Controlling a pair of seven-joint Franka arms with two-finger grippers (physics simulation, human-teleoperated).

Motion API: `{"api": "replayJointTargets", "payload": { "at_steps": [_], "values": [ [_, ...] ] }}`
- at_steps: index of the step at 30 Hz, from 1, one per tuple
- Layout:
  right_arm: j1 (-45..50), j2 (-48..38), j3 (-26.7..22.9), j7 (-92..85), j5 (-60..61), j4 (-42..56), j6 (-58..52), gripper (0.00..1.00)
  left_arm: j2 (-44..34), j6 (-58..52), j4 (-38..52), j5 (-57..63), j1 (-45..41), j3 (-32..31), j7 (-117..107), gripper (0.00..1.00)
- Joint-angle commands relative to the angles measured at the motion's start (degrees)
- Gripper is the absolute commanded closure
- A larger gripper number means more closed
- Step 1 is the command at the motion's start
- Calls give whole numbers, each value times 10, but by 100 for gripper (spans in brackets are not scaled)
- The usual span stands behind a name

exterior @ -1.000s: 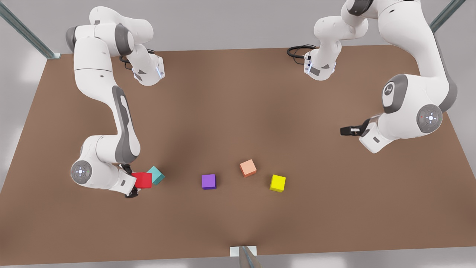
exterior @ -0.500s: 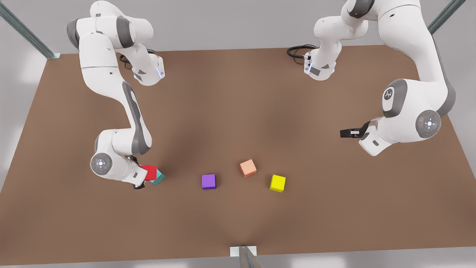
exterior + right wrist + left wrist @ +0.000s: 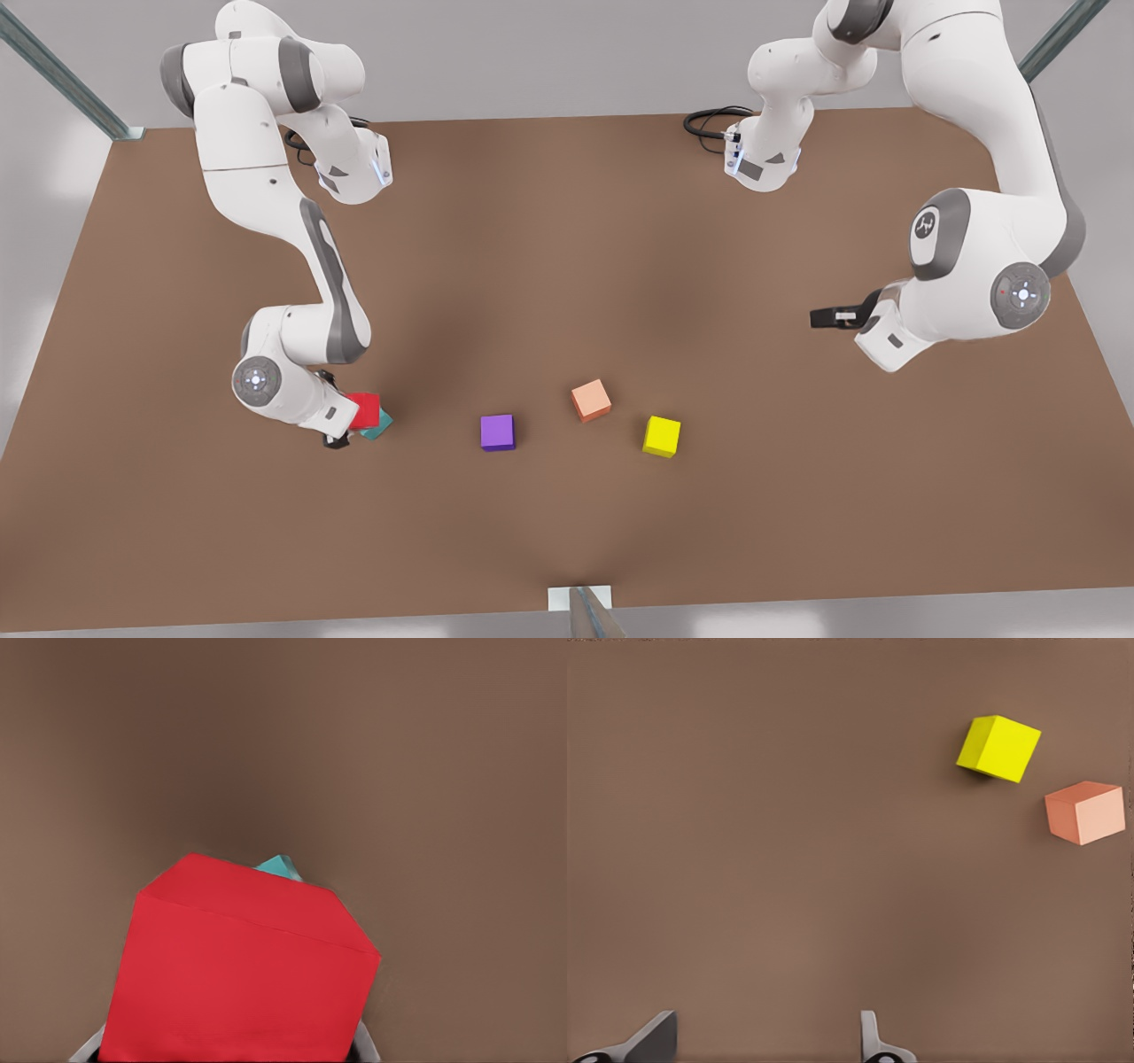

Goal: Pick up red wooden cube and pass to hand red wooden cube and place in blue wooden cube

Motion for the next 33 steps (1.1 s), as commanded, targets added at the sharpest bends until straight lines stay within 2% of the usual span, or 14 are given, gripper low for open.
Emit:
{"api": "replayJointTargets", "payload": {
  "at_steps": [1,13,22,23,27,28,30,31,33],
  "values": [
    [1,0,0,11,1,-6,26,0,-3,0,2,1,0,-5,25,0],
    [0,-18,1,5,10,-15,13,0,-3,3,4,16,1,-5,26,0],
    [-3,-64,-2,16,10,-6,-75,0,2,3,3,15,5,-5,26,0],
    [-3,-76,-3,51,9,3,-101,0,3,3,3,15,5,-5,26,0],
    [-6,-28,-17,509,-2,170,-307,0,3,3,3,15,5,-5,26,0],
    [-9,-4,-25,731,0,222,-366,1,2,0,3,15,5,-5,26,0],
    [-6,-1,-25,1117,-10,256,-381,0,0,-29,6,10,10,-4,26,0],
    [-9,-6,-25,1115,-29,289,-391,0,-1,-57,18,13,11,-4,26,0],
    [-12,-20,-44,1122,-46,346,-479,0,-2,-66,25,12,19,-5,27,0]
  ]
}}
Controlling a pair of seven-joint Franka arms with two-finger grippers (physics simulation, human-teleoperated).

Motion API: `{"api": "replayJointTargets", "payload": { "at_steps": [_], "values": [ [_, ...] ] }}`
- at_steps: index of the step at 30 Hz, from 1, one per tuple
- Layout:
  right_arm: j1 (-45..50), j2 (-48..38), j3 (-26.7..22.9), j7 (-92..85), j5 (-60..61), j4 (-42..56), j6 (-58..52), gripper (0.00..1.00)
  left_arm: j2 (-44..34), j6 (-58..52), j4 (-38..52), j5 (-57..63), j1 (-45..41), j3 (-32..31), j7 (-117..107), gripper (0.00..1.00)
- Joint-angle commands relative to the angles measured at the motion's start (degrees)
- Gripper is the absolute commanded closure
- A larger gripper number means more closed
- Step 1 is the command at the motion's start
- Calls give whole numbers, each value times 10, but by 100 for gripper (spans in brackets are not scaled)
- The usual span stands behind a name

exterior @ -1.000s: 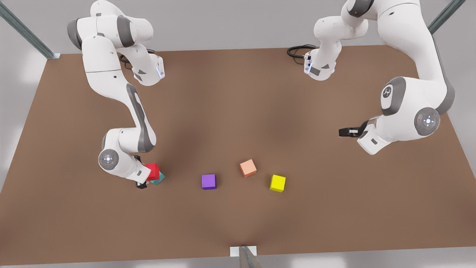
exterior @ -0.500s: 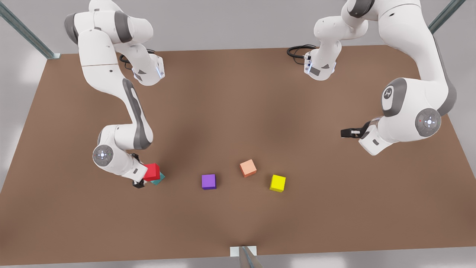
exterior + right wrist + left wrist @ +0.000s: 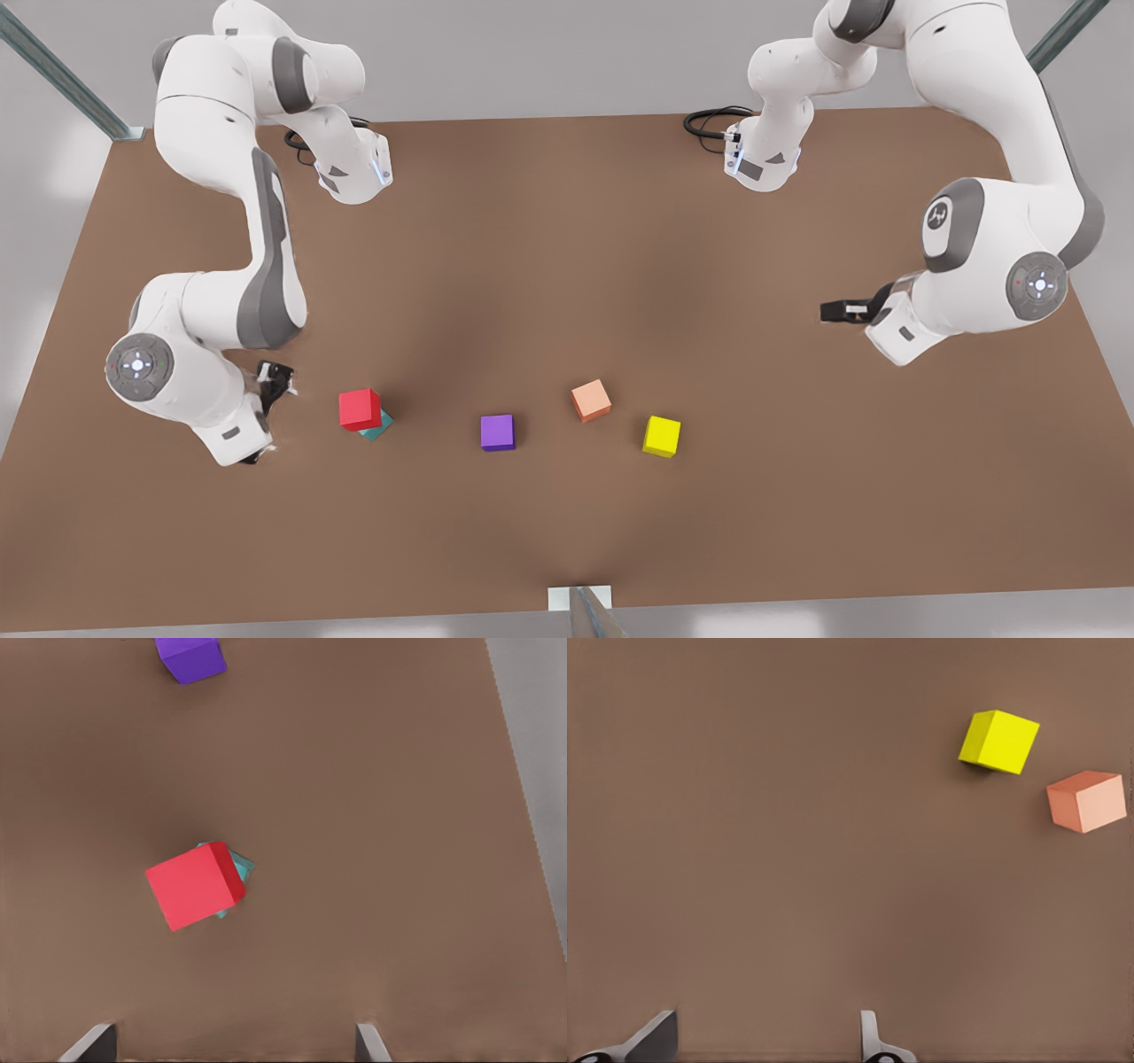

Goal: Pick up red wooden cube and pass to hand red wooden cube and place in blue wooden cube

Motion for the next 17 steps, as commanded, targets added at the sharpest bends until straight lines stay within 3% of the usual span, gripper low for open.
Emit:
{"api": "replayJointTargets", "payload": {
  "at_steps": [1,3,8,17],
  "values": [
    [-7,-50,3,755,-48,21,-193,0,-2,-51,4,0,-1,-5,3,0],
    [-60,-108,82,758,-64,17,-249,0,-8,-65,4,2,-1,-22,0,0],
    [-111,-205,155,800,-56,-88,-196,0,-6,-66,11,5,-1,-21,1,0],
    [-112,-212,155,796,-62,-106,-184,0,-3,-52,11,9,0,-20,1,0]
  ]
}}
